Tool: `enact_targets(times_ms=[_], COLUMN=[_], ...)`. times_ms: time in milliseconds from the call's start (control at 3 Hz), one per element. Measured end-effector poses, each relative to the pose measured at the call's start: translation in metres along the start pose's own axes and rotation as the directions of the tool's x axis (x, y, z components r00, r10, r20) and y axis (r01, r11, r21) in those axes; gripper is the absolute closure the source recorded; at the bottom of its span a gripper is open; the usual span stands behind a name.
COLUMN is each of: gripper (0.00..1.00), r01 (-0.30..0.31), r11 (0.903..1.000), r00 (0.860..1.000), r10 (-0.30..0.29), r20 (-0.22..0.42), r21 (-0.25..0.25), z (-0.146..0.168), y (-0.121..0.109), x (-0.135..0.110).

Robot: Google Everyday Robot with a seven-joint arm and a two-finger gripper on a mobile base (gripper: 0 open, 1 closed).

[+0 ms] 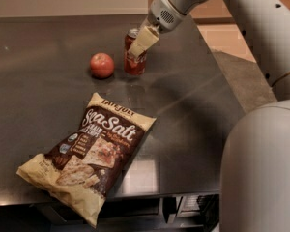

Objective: Move coke can near apple

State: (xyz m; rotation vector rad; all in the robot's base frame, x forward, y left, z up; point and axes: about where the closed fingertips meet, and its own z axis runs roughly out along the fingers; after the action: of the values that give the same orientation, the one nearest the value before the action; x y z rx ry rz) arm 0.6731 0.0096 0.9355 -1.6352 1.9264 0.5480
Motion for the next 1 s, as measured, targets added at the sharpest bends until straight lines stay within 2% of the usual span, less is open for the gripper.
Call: enact_targets(times_ms=[333, 1000], gripper=[1.00, 0.59], r01=[0.012, 0.029], r11=[0.9994, 0.9972], r00=[1.000, 0.999], r10=[-0.012, -0.032], r20=[-0.014, -0.043], r21=[-0.032, -0.069], z=[0.018, 0.041], y=[0.004, 0.010], x=[-0.003, -0.006])
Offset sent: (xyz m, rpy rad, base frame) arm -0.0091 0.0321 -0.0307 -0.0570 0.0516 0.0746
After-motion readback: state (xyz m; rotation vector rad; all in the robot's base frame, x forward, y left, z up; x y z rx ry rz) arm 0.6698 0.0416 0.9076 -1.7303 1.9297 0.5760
